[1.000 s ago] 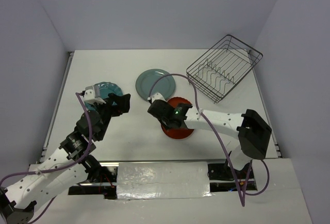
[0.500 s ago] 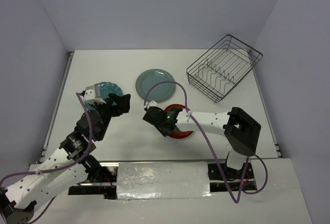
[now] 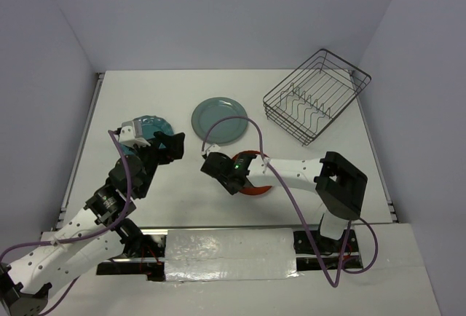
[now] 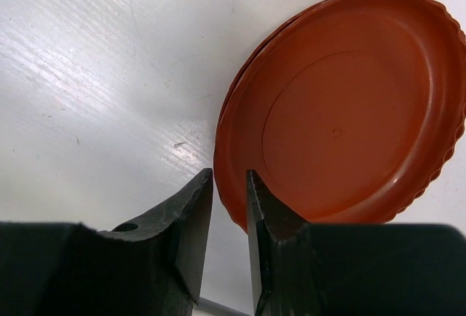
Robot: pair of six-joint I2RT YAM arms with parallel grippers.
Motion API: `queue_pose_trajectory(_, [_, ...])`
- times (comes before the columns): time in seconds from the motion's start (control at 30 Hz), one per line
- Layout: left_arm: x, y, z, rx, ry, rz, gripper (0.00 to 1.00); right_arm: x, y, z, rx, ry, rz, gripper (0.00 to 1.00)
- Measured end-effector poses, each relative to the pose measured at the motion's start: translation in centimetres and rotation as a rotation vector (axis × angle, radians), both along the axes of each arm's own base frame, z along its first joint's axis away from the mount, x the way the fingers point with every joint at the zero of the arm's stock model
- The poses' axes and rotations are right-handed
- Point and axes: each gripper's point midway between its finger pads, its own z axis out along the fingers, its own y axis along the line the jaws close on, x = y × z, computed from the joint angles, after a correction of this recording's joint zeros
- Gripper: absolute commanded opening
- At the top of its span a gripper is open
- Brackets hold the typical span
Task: Unload the plates from the dish rack
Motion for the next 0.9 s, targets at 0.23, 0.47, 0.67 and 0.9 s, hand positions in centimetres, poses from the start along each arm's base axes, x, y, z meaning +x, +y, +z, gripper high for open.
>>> queue_pose_trajectory(0.23, [0.0, 0.0, 0.0, 0.0, 0.001, 0.0, 0.92, -0.1, 0.0, -0.1, -0.004, 0.002, 0.002, 0.38])
queue_pose_trajectory(0.47, [0.1, -0.2, -0.3, 0.01, 0.009, -0.003, 0.92, -0.1, 0.0, 0.1, -0.001, -0.005, -0.005, 0.45])
queue_pose_trajectory(0.67, [0.3, -1.1, -0.8, 0.026, 0.019, -0.041, 0.92, 0.6, 0.1, 3.9, 0.101, -0.08, -0.05, 0.72])
queue_pose_trajectory(0.9, [0.3, -2.8, -0.8, 0.043, 0.008, -0.125, 0.92, 1.7, -2.2, 13.6, 0.395, -0.277, -0.159, 0.91])
